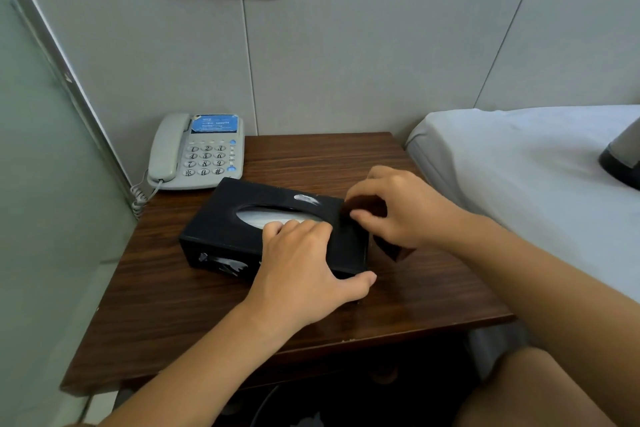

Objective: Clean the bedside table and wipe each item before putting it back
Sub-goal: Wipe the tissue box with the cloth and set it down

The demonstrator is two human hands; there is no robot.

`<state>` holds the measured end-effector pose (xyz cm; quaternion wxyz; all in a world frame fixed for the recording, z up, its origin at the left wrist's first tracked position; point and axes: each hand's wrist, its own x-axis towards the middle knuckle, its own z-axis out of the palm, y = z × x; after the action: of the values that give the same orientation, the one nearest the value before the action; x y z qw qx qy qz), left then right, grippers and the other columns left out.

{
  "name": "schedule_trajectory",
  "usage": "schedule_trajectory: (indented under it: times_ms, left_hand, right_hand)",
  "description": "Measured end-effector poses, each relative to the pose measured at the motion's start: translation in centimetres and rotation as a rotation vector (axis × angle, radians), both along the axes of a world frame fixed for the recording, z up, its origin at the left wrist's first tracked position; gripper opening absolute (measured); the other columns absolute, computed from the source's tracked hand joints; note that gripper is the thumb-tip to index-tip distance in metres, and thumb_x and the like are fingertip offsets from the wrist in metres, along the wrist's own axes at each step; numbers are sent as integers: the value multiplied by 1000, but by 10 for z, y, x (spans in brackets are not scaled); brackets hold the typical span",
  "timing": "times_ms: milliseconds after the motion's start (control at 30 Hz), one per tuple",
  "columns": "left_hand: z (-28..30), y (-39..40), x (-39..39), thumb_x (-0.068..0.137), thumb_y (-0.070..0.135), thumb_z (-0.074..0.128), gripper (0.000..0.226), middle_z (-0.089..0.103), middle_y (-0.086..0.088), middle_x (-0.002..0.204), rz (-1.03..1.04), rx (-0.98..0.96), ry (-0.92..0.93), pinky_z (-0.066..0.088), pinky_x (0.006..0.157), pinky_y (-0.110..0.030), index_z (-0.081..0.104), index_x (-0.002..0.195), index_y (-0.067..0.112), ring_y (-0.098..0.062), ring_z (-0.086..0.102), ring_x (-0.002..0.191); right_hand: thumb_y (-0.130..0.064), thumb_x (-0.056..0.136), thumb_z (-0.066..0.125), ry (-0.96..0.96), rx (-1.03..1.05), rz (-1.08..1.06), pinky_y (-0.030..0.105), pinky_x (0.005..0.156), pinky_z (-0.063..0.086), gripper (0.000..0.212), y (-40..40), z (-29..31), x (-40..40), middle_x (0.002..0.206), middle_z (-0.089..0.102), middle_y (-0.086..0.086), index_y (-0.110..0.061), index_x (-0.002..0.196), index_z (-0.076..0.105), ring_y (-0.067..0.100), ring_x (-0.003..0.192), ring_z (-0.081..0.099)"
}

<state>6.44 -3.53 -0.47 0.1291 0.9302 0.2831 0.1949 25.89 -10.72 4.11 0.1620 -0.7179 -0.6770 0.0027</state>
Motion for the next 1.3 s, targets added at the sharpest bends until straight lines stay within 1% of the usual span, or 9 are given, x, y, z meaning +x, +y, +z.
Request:
schedule_trajectory:
  times_ms: [100,300,500,600,700,967,1100,1200,1300]
  left_hand:
    - [-1,1,0,71,90,52,63,55,17,86,11,-5,9,34,100,-36,55,92,31,-6,53,91]
    - [-1,0,-1,70,88,53,58,55,17,82,-16,-28,-10,35,98,-37,54,89,34,-5,53,89]
    - [4,-1,-2,71,90,51,61,53,17,83,-15,1,36,35,98,-37,52,86,31,-7,52,89]
    - [4,3,-8,69,86,56,56,53,16,79,-60,-24,30,34,97,-36,50,82,32,-4,51,85]
    - [6,13,-17,68,83,59,63,59,18,93,-168,-74,66,24,105,-35,60,102,30,-1,49,99]
    - [41,53,-48,82,40,76,75,33,26,142,-356,-246,363,-1,119,-23,42,148,40,14,2,137]
    - [48,37,-40,82,62,67,53,49,15,123,-206,-123,394,17,112,-31,54,120,28,-3,23,107]
    - [35,13,-21,72,96,42,71,54,14,85,-28,97,294,26,106,-43,52,87,28,-11,48,92]
    - [22,5,-11,71,98,36,75,53,17,81,90,128,210,22,105,-42,53,88,28,-11,53,97]
  right_hand:
    - [-39,96,66,-15,32,-77,41,87,54,26,9,-2,4,105,57,-6,-33,120,71,17,97,60]
    - [-44,93,65,-2,-108,150,36,77,54,23,-16,4,-18,101,56,-11,-38,114,71,10,89,60]
    - [-41,95,65,-111,19,-58,42,79,53,28,15,-3,0,101,52,-4,-31,121,70,22,97,57]
    - [-40,94,67,-55,-43,90,33,78,51,24,-3,-1,-9,99,53,-7,-33,116,71,16,92,58]
    - [-39,90,73,53,-228,252,22,82,49,19,-22,22,-6,99,62,-13,-35,108,76,6,91,62]
    - [-39,89,74,153,15,-3,25,83,54,20,-29,26,21,101,67,-15,-37,109,75,3,93,64]
    - [-44,86,75,132,47,-6,27,87,55,35,-24,12,2,106,67,-16,-33,120,71,3,96,63]
    - [-45,82,80,167,103,26,21,85,53,41,-16,5,-11,107,67,-16,-33,120,69,3,98,62]
    - [-44,85,76,131,-5,105,17,86,48,36,-5,0,-19,109,60,-15,-39,120,68,2,101,57]
